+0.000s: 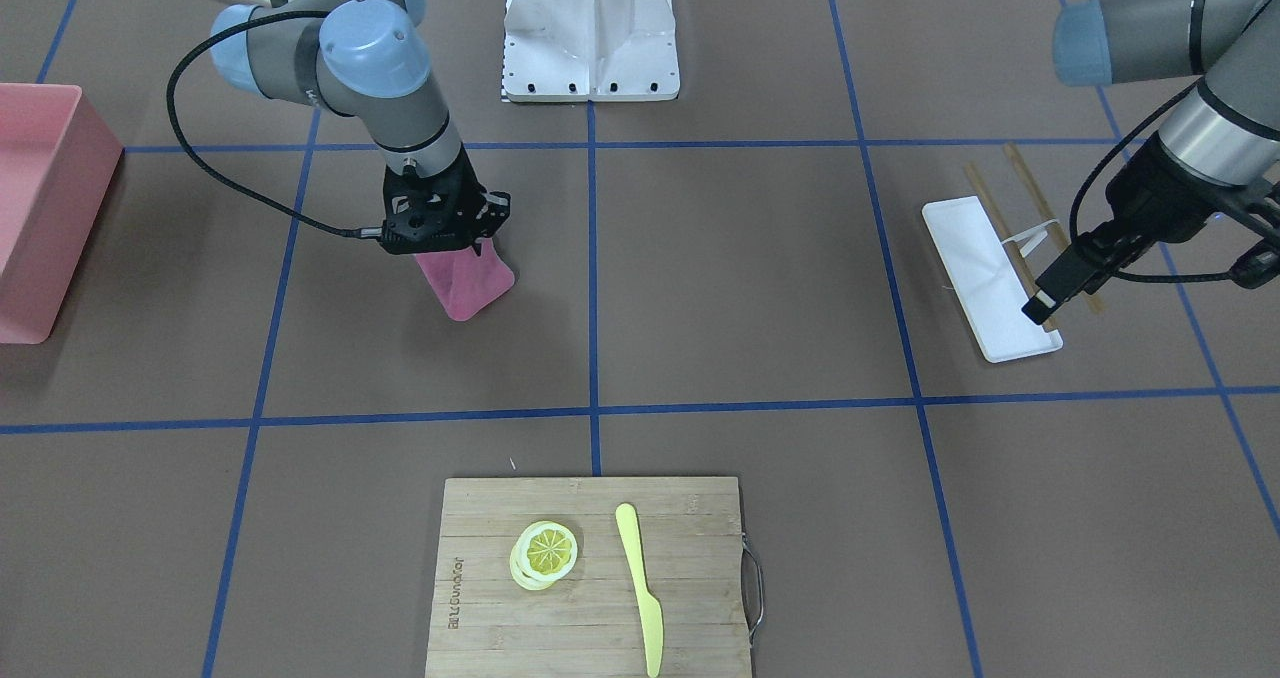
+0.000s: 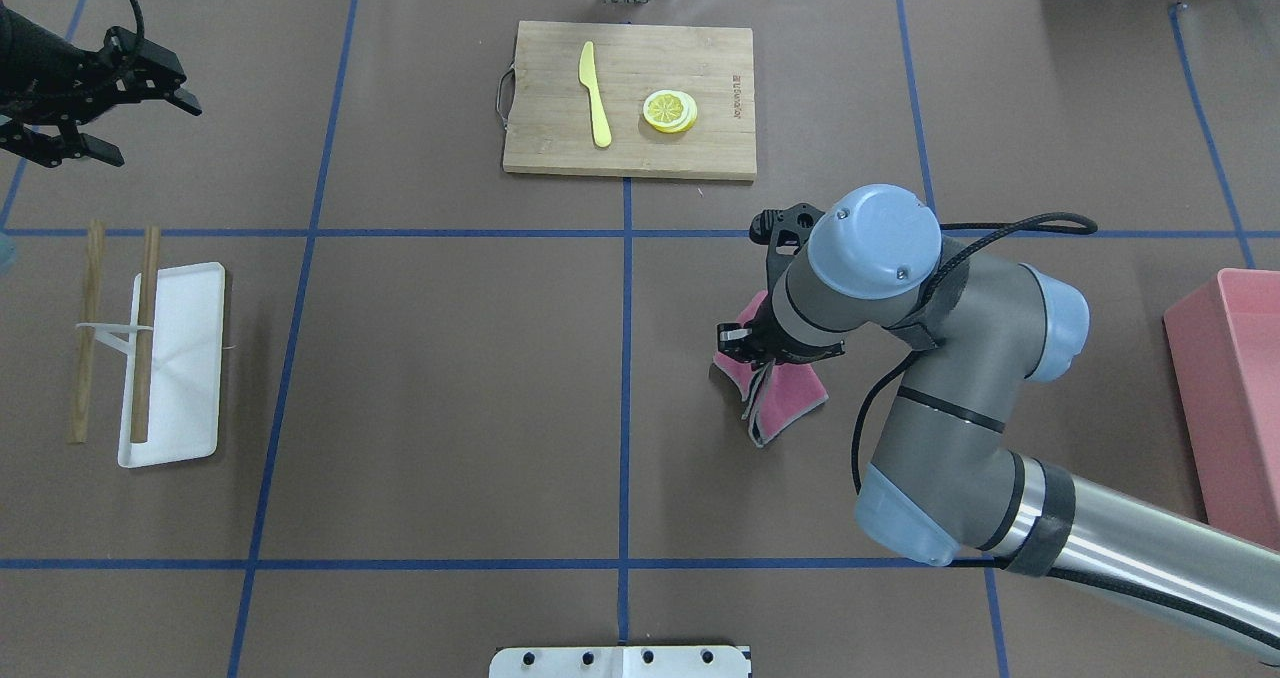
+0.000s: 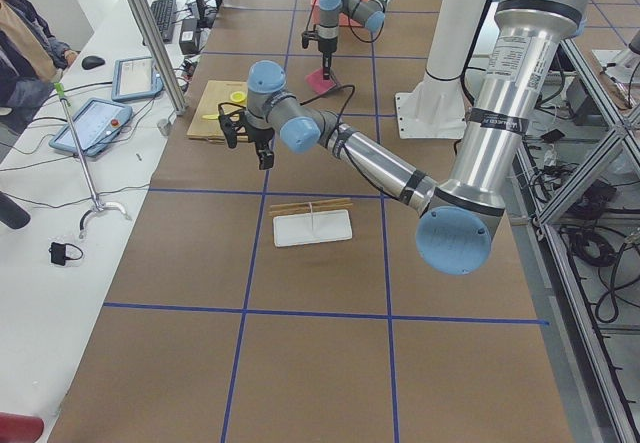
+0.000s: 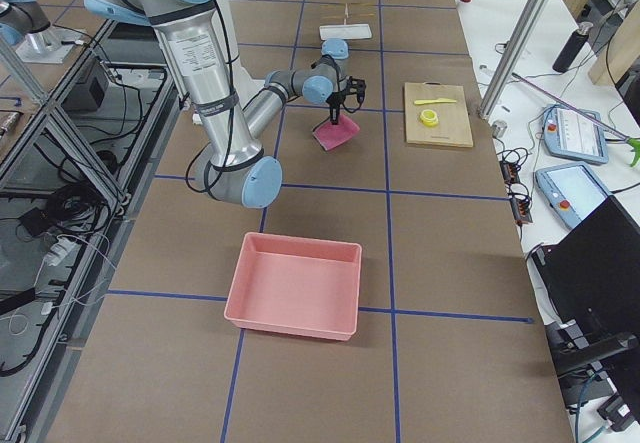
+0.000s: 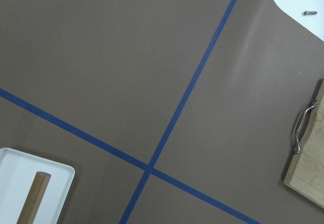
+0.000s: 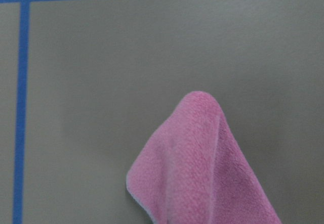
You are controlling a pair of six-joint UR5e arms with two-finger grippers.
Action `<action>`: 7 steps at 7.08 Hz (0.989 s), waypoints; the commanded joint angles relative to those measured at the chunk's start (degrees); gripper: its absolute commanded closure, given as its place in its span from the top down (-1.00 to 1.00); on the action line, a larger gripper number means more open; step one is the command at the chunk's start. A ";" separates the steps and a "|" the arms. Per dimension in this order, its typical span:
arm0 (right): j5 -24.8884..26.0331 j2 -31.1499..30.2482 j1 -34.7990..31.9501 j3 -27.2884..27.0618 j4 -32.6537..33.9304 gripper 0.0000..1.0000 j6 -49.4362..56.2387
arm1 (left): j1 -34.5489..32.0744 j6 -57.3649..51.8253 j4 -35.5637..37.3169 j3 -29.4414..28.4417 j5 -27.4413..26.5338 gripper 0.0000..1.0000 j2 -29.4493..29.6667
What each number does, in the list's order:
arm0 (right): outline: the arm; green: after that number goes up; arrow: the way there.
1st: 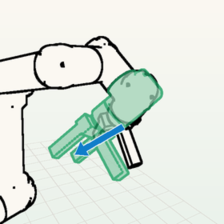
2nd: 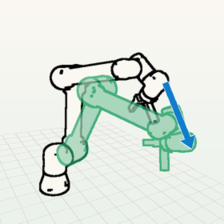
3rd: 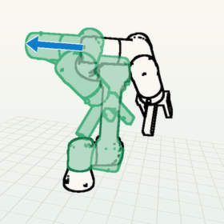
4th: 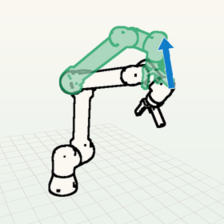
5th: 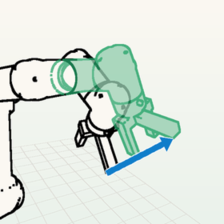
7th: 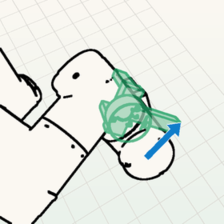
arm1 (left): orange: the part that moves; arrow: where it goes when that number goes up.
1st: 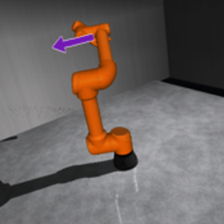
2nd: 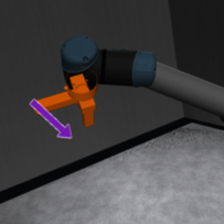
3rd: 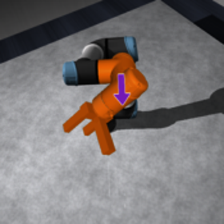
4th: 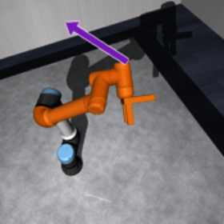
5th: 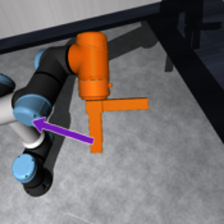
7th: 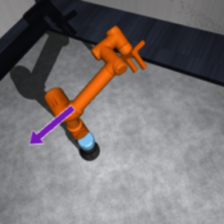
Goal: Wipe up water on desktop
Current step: 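Keep wiping the cloth back and forth on the table, right gripper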
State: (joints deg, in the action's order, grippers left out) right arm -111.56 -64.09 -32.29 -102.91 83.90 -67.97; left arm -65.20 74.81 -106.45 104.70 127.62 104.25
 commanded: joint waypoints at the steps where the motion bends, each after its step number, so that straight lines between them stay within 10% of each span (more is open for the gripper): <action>1: -2.94 -8.64 -5.39 -5.00 0.57 -1.00 7.90 | -0.63 -2.03 0.01 -0.11 0.00 0.95 -0.71; 7: -16.29 -25.63 -29.36 -12.65 1.70 -1.00 31.12 | -3.18 -10.56 -0.08 0.24 -0.44 0.95 -5.37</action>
State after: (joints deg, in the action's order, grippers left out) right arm -124.10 -87.23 -55.81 -114.05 84.89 -40.80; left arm -68.01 65.90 -106.52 104.86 127.38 99.76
